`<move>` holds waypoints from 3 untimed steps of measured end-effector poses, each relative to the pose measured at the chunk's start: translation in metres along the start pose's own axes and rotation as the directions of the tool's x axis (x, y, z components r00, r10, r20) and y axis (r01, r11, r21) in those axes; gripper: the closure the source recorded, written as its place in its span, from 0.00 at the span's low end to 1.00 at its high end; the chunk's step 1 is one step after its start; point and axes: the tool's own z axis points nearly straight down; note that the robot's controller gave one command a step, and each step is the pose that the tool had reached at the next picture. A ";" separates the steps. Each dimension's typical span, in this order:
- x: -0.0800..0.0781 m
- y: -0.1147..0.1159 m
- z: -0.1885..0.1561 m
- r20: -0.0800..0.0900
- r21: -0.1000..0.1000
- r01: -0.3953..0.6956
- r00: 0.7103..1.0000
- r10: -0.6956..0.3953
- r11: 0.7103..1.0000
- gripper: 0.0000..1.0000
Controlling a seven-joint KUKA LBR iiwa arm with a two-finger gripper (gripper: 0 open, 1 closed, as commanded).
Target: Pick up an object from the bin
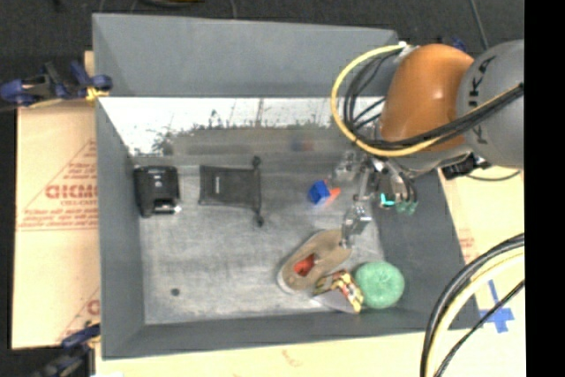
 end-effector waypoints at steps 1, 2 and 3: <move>-0.002 0.000 -0.005 0.007 0.001 0.001 1.000 -0.001 1.000 0.00; -0.008 -0.001 0.070 -0.010 -0.003 0.276 0.961 -0.276 0.961 1.00; -0.008 -0.001 0.070 -0.010 -0.003 0.276 0.961 -0.276 0.961 1.00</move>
Offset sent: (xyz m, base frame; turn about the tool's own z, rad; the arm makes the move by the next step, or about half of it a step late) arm 0.0075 0.0003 -0.0761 -0.2804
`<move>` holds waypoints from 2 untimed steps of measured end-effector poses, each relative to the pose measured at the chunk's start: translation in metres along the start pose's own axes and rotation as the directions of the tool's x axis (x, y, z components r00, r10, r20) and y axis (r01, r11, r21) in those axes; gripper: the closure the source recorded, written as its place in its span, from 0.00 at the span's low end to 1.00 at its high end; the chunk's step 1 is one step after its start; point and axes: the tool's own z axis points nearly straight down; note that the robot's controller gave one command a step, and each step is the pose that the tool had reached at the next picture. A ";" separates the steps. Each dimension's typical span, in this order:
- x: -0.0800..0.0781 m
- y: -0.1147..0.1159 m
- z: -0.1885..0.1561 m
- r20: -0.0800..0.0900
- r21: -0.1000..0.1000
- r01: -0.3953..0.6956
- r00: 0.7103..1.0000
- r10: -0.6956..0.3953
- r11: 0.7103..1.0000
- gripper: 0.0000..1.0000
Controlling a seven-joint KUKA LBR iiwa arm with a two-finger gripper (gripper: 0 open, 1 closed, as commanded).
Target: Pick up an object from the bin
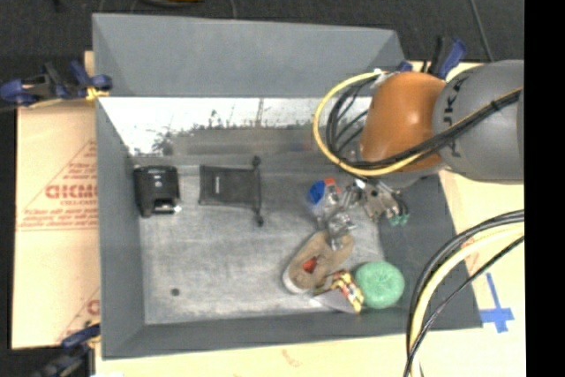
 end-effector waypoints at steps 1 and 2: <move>0.006 -0.004 -0.031 0.012 0.002 -0.008 1.000 0.008 1.000 1.00; -0.009 -0.004 -0.082 0.018 0.005 0.008 1.000 -0.008 1.000 0.00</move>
Offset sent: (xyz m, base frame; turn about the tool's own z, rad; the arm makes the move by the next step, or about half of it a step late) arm 0.0094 -0.0005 0.0805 -0.0127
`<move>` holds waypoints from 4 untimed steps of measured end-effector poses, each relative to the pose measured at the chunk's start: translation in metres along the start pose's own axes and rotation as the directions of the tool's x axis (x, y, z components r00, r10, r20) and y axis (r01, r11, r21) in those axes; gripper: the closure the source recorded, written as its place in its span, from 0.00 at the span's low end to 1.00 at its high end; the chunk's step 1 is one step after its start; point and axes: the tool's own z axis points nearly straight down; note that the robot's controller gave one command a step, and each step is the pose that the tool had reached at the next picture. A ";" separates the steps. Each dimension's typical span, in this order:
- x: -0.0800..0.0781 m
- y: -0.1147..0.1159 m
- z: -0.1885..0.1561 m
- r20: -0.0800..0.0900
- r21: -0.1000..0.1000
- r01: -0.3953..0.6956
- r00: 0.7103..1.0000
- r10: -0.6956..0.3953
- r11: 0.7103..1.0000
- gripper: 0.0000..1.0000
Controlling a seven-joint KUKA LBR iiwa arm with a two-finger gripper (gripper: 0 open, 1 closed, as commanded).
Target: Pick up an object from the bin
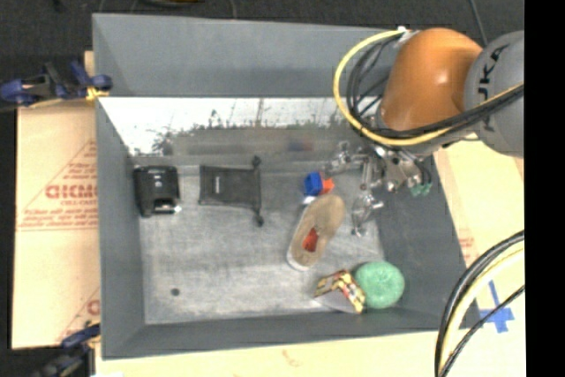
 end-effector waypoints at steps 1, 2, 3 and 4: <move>0.000 0.000 0.000 0.000 0.000 0.000 1.000 0.000 1.000 0.00; -0.003 0.005 0.036 0.007 0.004 0.055 0.998 -0.055 0.999 0.00; -0.016 0.003 0.082 0.003 -0.002 0.489 0.872 -0.489 0.872 1.00; -0.016 0.003 0.082 0.003 -0.002 0.488 0.873 -0.488 0.873 1.00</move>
Offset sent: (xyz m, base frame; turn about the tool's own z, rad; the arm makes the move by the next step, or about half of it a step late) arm -0.0015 0.0168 -0.0877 -0.1212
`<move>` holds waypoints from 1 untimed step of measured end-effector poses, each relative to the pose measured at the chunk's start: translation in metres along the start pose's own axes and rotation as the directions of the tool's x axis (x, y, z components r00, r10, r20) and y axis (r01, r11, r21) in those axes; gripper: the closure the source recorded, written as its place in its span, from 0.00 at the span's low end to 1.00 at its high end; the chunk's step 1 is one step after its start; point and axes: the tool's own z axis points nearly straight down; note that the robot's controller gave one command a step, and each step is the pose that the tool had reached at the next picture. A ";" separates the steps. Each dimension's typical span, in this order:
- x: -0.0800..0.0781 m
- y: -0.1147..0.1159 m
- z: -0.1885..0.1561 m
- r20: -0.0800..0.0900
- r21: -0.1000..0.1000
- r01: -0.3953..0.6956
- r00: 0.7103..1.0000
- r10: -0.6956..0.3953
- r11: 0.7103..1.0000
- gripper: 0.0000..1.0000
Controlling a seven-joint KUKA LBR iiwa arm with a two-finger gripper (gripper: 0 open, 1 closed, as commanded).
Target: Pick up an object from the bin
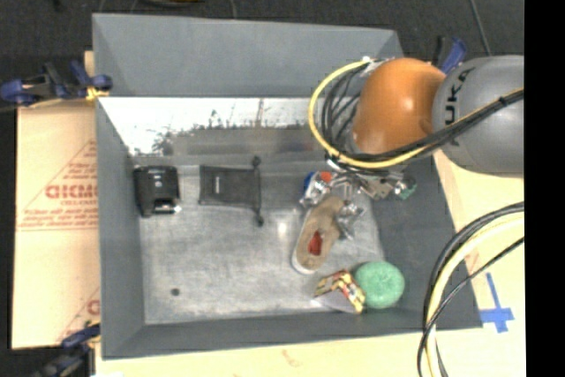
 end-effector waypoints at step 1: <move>0.000 -0.021 -0.143 -0.001 0.002 0.052 0.999 -0.052 0.999 1.00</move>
Offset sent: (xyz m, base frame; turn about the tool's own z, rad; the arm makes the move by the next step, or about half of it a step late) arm 0.0000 0.0000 0.0000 0.0000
